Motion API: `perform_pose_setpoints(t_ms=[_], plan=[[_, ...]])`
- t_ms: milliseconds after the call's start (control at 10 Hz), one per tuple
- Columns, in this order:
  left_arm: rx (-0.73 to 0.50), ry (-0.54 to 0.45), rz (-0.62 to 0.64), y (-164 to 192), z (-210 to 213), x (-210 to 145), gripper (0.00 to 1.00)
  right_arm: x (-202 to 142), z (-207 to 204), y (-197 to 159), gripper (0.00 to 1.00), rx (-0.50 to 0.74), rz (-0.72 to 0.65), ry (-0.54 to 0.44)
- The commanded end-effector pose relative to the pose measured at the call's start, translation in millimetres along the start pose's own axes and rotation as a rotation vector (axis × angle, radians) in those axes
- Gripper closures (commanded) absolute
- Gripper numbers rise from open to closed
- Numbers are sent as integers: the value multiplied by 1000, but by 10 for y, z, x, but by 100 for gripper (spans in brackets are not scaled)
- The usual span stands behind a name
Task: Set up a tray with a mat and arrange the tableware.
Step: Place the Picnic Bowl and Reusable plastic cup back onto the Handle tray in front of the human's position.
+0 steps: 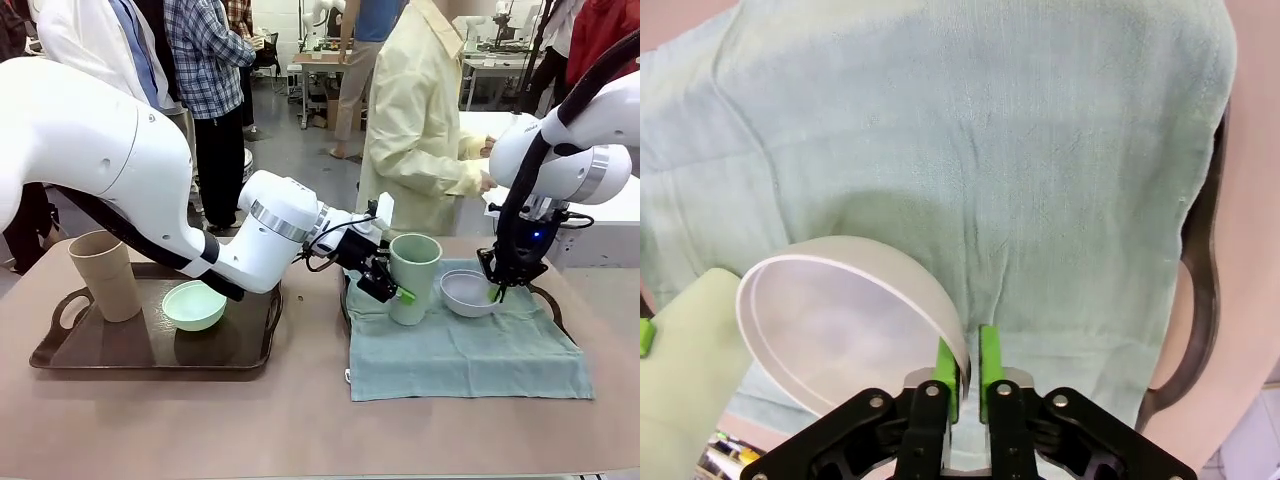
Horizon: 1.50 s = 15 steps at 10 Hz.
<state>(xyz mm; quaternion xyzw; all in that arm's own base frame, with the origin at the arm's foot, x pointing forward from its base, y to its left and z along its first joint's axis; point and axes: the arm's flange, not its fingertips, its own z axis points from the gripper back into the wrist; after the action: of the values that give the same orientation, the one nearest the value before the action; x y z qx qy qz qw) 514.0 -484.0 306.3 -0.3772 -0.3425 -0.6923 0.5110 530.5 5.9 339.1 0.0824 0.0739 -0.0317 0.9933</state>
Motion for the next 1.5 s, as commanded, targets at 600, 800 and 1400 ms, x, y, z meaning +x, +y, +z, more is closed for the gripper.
perform_pose_setpoints(t_ms=[600, 800, 1400], plan=[[1, 170, 234, -112, 398, -172, 0, -418, 534, -78, 23, -66, 21, -82], [-26, 308, 372, -228, 653, 48, 0, -563, 695, -123, 14, -79, 31, -88], [304, 785, 885, -453, 1323, 1273, 0, -1010, 1310, 64, 14, -141, 28, -119]])
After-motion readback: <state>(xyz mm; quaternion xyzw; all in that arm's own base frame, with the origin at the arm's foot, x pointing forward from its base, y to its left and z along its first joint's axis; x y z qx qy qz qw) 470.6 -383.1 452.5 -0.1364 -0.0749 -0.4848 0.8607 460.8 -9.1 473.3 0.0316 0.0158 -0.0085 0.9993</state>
